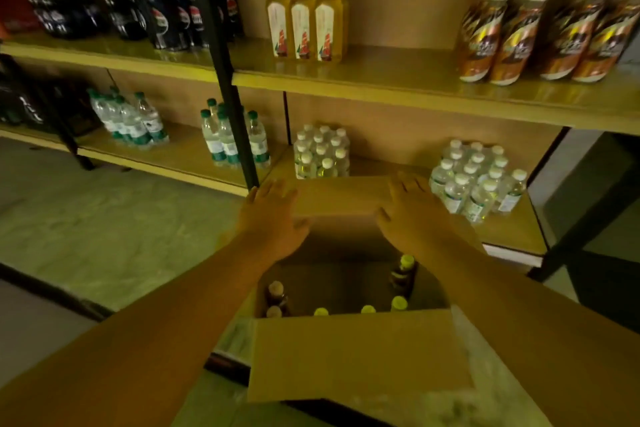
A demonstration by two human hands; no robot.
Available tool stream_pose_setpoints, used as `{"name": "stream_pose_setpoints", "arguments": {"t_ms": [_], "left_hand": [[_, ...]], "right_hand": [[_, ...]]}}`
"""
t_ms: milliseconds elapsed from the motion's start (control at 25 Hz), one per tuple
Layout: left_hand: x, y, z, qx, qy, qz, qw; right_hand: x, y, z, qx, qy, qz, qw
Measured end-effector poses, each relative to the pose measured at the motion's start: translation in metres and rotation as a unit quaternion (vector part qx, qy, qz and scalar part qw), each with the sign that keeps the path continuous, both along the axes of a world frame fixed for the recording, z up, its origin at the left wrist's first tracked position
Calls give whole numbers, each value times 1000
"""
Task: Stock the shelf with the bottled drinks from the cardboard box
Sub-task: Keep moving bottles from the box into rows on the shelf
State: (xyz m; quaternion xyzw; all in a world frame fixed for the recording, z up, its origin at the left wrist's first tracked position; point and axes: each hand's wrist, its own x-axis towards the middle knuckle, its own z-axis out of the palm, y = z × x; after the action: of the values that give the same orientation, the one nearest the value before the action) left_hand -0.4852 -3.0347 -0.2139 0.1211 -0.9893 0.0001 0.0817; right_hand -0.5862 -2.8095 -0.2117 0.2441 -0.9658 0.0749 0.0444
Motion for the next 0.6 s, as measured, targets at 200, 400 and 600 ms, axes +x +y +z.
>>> {"name": "stream_pose_setpoints", "arguments": {"t_ms": [200,400,600], "left_hand": [[24,-28,-48,22,-39,-16,999],[35,-31,-103,33,-97,-18,995],[29,-20,-140,42,-128,-26,991]], "right_hand": [[31,-11,-45,21,-40,-25,999],[29,-6,-86,50,-62,-32,996],[18,11,-120,65,-105,-36,992]]}}
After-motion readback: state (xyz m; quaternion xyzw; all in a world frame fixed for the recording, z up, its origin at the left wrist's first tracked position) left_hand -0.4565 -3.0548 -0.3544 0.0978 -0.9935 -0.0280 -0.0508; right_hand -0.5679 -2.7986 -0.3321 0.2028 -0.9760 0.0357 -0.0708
